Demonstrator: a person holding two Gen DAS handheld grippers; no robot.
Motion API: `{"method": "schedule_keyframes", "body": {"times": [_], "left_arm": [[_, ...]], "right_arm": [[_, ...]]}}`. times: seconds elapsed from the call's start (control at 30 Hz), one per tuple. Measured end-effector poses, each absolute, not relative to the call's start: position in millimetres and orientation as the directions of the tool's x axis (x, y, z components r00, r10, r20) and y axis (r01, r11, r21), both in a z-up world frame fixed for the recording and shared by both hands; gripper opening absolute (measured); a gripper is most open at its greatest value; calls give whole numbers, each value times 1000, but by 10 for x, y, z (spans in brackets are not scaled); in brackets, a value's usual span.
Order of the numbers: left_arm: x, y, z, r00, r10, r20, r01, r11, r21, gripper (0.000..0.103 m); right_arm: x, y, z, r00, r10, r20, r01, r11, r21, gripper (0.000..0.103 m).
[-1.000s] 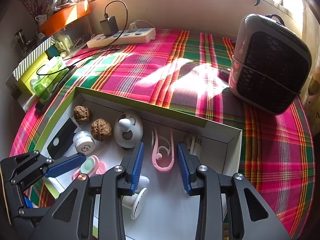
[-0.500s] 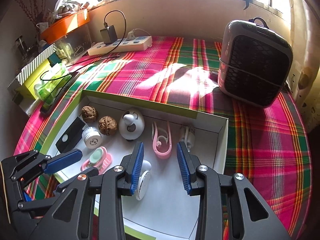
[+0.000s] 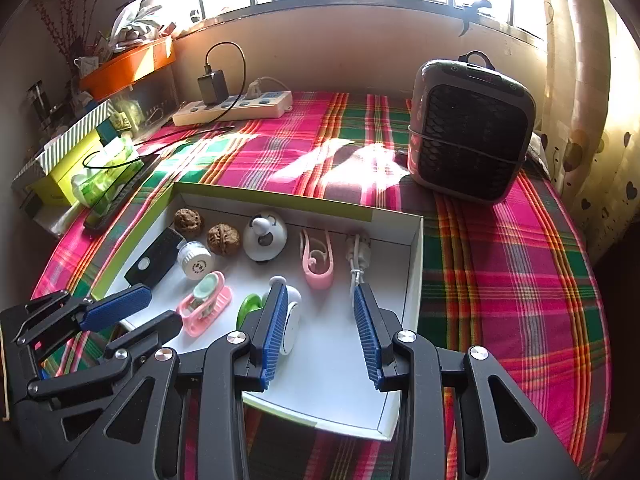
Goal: Organize objects
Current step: 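Withdraw both open tools away from the box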
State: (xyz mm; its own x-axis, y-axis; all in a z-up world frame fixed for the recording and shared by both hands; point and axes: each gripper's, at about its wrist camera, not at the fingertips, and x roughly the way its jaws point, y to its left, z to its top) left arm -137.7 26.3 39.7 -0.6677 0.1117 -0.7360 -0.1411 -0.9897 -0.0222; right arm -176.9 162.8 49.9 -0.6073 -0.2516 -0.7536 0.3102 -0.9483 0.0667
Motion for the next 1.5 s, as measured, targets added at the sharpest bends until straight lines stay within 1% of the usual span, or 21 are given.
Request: {"method": "schedule_keyframes", "body": {"times": [0.13,0.27,0.3,0.6,0.73,0.97,1.13,1.5], "left_arm": [[-1304,252,417,-673,107,-732,-137,-990,-19,30],[-1230,237,445,-682,107,-724,-129,-991,-25,30],[-1208,239,451,-685,104,-721,-127,-992,-22,30],[-1009,174,469,-698,75,-712,-92,-996,-14,30],[-930,138,431,-697,59,-714,-71,-997,-13,30],[-820,113,340,-693,27,-721,-46,-999,7,30],[-758,82,244,-670,9,-742,-28,-1000,13,30],[-559,161,128,-650,10,-760,-40,-999,21,30]], "right_arm": [[-1676,1660,510,-617,-245,-748,290,-954,73,37],[-1539,1659,540,-640,-233,-732,283,-957,57,49],[-1504,1663,547,-643,-237,-728,285,-957,60,49],[-1207,1695,573,-675,-225,-703,264,-963,54,50],[-1073,1681,565,-689,-205,-695,259,-965,28,50],[-940,1622,425,-666,-194,-720,262,-965,18,50],[-878,1625,311,-644,-188,-741,246,-969,32,50],[-687,1695,168,-621,-180,-763,216,-975,54,50]]}}
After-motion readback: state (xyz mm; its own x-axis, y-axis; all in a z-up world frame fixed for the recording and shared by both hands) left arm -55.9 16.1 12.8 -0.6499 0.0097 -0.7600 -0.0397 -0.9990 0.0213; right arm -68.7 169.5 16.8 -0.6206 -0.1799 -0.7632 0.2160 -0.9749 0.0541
